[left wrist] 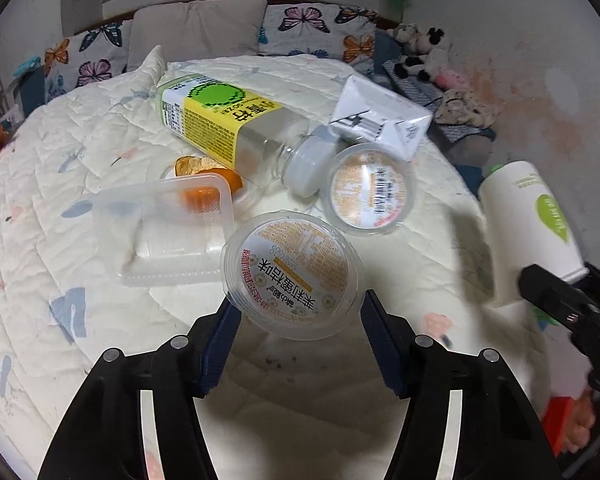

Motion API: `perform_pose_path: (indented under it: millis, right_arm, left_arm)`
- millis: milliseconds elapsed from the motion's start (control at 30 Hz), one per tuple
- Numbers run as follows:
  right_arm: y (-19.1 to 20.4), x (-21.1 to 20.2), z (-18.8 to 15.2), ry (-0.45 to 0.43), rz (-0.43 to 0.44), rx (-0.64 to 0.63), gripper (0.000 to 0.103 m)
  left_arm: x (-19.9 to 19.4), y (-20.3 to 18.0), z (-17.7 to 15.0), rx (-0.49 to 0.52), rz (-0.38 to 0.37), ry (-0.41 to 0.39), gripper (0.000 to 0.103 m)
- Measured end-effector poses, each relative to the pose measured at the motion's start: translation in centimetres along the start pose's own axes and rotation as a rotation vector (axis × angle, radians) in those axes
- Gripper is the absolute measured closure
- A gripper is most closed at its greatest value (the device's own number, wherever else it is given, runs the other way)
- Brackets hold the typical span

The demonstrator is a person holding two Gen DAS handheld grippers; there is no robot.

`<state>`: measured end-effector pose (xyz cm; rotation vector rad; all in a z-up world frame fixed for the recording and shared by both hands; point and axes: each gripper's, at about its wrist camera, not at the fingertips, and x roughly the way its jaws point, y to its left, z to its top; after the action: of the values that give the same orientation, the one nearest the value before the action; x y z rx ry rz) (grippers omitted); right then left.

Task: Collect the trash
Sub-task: 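Drop the paper cup from the right tool while the left tool drops the round pudding cup into the basket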

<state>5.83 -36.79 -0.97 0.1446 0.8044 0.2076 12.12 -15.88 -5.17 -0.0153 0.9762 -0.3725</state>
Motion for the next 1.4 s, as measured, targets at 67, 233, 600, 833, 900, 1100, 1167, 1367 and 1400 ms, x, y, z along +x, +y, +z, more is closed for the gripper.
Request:
perform_pose_path:
  millis: [67, 233, 600, 833, 900, 1100, 1167, 1367, 1400]
  right_arm:
    - [-0.1, -0.6, -0.1, -0.010, -0.002, -0.002, 0.032]
    - [-1.3, -2.2, -0.1, -0.036, -0.028, 0.011, 0.032]
    - [-8.5, -4.4, -0.8, -0.060, -0.175, 0.115, 0.031]
    - [-13.6, -4.2, -2.0, -0.032, -0.263, 0.183, 0.031]
    - [-14.8, -3.8, -2.2, -0.020, -0.269, 0.205, 0.031]
    - [-16.8, -3.3, -3.0, -0.002, -0.282, 0.243, 0.029]
    - [-17.2, -3.5, -3.3, -0.004, -0.280, 0.253, 0.029]
    - [-17.8, -4.3, -4.0, -0.006, -0.304, 0.258, 0.026]
    - [-17.8, -4.5, -4.2, -0.006, -0.306, 0.259, 0.026]
  left_arm:
    - [-0.9, -0.1, -0.3, 0.003, -0.028, -0.006, 0.044]
    - [-3.1, -0.9, -0.2, 0.034, -0.099, -0.040, 0.044]
    - [-4.0, -6.9, 2.3, 0.148, -0.233, -0.054, 0.044]
    - [-2.5, -12.7, 4.6, 0.248, -0.308, -0.036, 0.053]
    - [-1.9, -14.0, 4.8, 0.270, -0.308, -0.026, 0.053]
    - [0.0, -18.7, 5.3, 0.338, -0.375, -0.007, 0.053]
    - [0.5, -19.8, 5.3, 0.351, -0.397, 0.003, 0.053]
    - [2.5, -22.7, 5.7, 0.385, -0.415, 0.045, 0.053]
    - [2.8, -23.0, 5.7, 0.384, -0.416, 0.054, 0.053]
